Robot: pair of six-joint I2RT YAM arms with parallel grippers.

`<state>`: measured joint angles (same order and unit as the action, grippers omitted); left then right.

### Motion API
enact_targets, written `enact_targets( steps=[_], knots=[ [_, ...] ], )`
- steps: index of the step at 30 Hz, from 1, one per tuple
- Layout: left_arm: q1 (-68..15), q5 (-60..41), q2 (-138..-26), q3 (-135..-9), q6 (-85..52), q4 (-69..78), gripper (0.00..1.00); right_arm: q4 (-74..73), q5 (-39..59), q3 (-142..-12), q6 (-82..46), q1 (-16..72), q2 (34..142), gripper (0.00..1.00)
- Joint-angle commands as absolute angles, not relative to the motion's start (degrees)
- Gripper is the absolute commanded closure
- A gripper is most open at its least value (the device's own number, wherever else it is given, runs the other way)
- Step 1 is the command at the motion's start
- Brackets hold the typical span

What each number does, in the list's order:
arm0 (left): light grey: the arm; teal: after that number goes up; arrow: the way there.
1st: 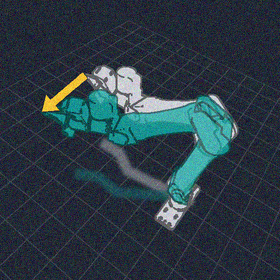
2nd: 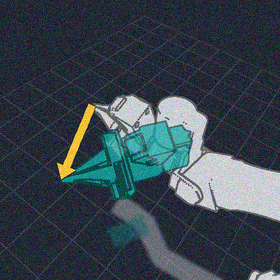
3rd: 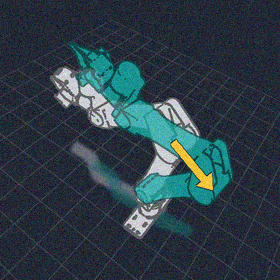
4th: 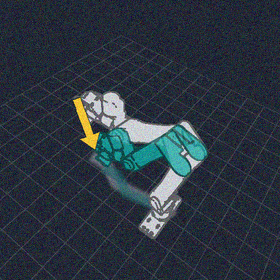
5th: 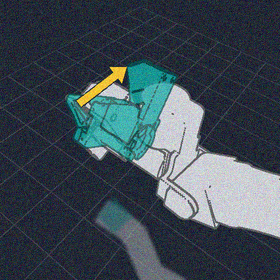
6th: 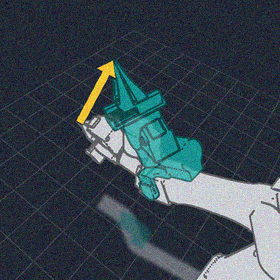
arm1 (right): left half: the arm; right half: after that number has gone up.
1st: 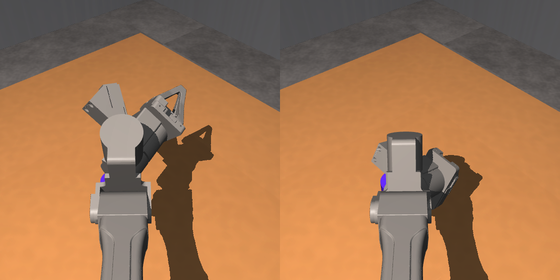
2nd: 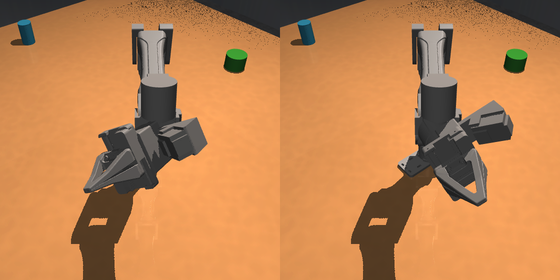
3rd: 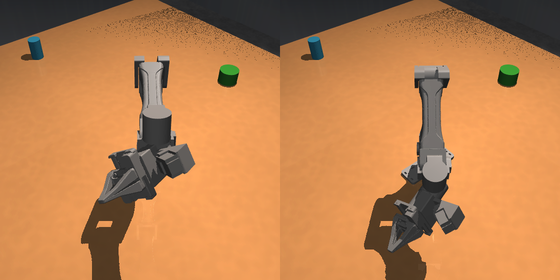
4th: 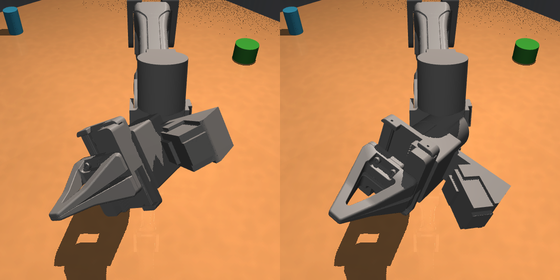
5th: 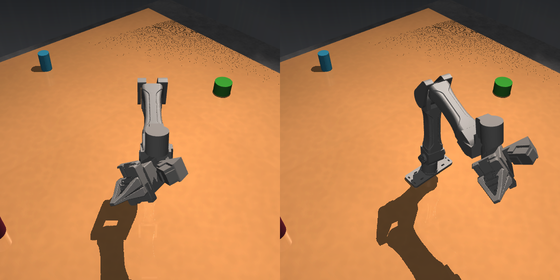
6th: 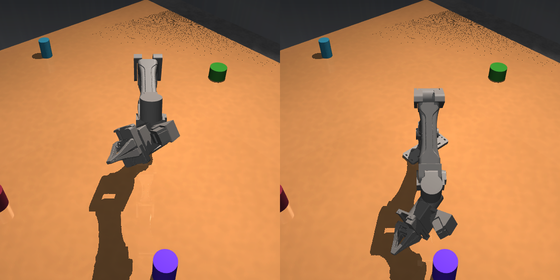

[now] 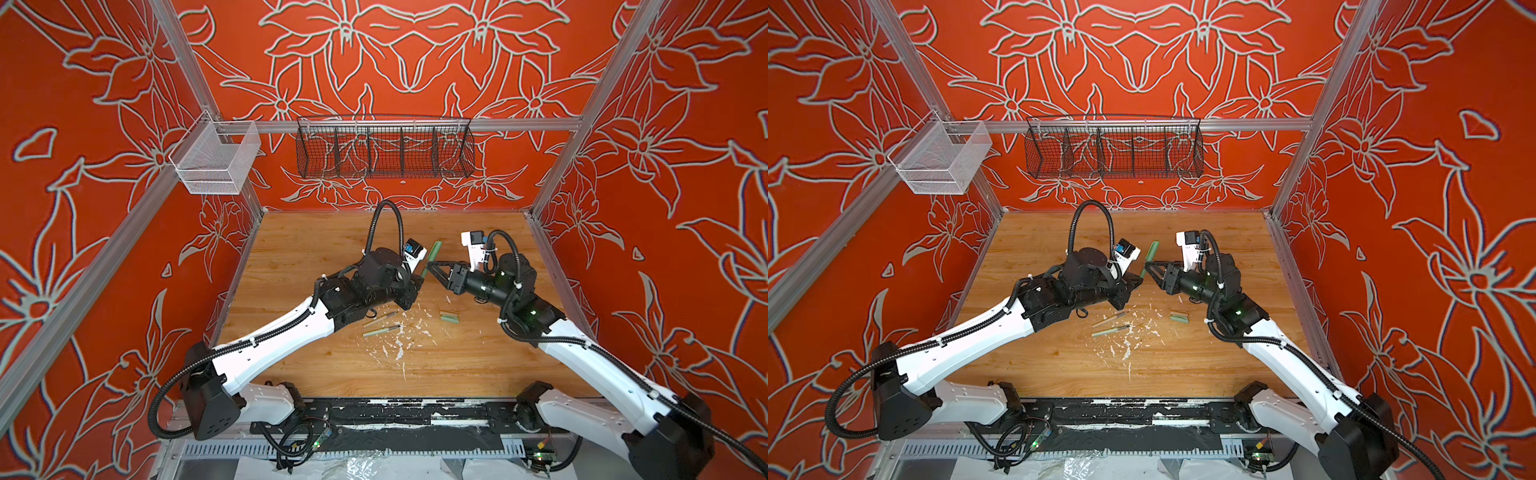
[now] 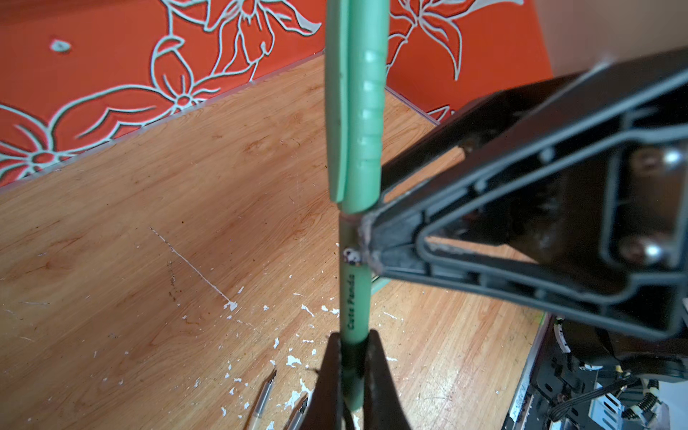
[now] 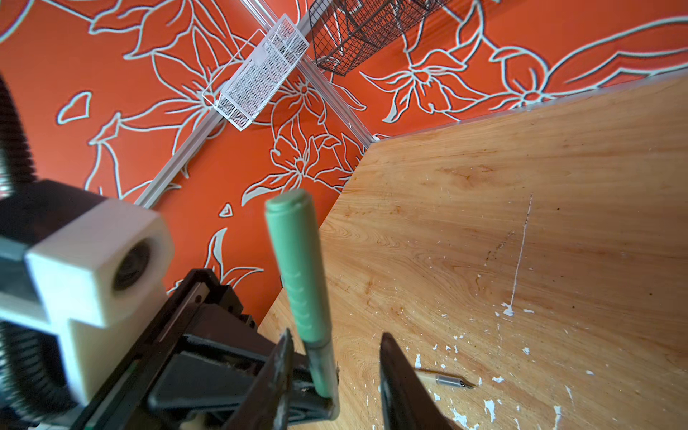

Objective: Insert the pens into the pen caps

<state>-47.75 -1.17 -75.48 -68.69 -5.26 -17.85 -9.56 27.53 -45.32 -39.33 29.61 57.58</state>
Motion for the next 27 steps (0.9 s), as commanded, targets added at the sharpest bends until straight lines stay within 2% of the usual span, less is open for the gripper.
enact_targets(
  steps=[1, 7, 14, 27],
  knots=[
    [-47.90, -1.67, -74.07, -69.01, -4.48, -16.54, 1.00, -8.78, 29.60, -48.81, -37.73, 28.79, 55.54, 0.59],
    [-47.82, -1.56, -72.41, -68.55, -4.74, -16.96, 1.00, -13.77, 34.19, -50.04, -42.11, 27.78, 59.24, 0.57],
    [-47.83, -2.13, -70.64, -67.41, -4.57, -15.80, 1.00, -14.47, 35.20, -51.61, -41.90, 27.94, 61.46, 0.56],
    [-47.78, -2.72, -72.83, -68.46, -4.48, -16.87, 1.00, -18.82, 36.83, -51.59, -43.13, 28.04, 63.67, 0.60]
  ],
)
